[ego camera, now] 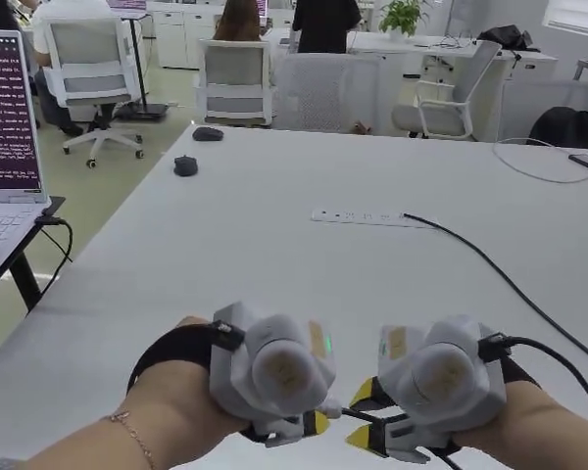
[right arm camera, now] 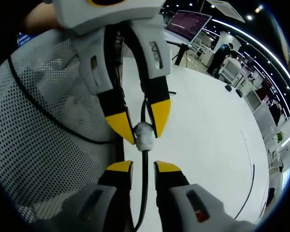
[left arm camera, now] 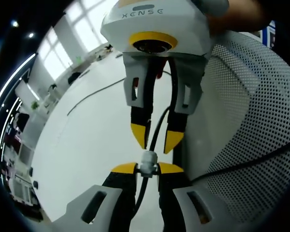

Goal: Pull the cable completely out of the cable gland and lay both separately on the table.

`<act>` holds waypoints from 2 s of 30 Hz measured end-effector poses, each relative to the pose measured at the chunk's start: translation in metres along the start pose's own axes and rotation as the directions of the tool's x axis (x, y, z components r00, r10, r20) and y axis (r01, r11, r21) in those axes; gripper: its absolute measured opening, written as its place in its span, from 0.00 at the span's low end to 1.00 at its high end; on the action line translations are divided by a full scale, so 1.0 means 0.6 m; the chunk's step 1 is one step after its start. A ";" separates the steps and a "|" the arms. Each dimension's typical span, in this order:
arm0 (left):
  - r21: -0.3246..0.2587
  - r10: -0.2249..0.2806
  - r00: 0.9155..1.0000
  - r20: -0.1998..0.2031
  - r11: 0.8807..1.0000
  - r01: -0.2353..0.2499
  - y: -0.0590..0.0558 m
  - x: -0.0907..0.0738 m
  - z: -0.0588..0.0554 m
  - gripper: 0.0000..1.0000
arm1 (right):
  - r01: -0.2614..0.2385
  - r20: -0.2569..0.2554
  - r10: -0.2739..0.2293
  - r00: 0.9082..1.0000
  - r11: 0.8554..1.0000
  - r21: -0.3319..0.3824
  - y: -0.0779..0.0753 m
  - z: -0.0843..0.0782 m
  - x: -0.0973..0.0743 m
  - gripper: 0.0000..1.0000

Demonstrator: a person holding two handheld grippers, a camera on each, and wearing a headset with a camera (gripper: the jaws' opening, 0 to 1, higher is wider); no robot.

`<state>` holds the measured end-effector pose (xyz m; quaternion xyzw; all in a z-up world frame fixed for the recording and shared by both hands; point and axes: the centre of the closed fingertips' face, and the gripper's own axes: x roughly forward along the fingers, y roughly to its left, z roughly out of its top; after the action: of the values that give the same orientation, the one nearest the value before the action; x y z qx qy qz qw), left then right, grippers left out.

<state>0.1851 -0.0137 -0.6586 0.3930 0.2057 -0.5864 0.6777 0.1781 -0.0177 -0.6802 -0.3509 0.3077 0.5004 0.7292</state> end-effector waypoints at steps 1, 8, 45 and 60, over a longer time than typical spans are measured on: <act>0.002 -0.003 1.000 0.003 1.000 0.003 -0.001 0.000 0.001 0.17 | -0.001 -0.003 0.001 1.000 1.000 0.001 -0.001 -0.001 0.001 0.13; -0.009 0.013 1.000 0.007 1.000 -0.013 0.005 -0.002 0.003 0.17 | 0.027 -0.053 -0.025 0.998 0.999 0.021 -0.014 -0.024 -0.002 0.03; 0.022 -0.004 0.999 0.045 1.000 0.003 -0.005 -0.002 0.021 0.17 | -0.004 -0.016 0.004 1.000 1.000 0.020 -0.004 -0.013 0.000 0.02; 0.005 0.053 0.999 -0.012 0.999 -0.053 0.017 -0.002 -0.002 0.17 | 0.058 -0.194 -0.047 0.980 0.997 0.052 -0.025 -0.081 -0.001 0.02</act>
<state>0.1946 -0.0118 -0.6554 0.4035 0.1981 -0.5661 0.6909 0.1876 -0.0617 -0.7042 -0.3846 0.3819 0.4357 0.7186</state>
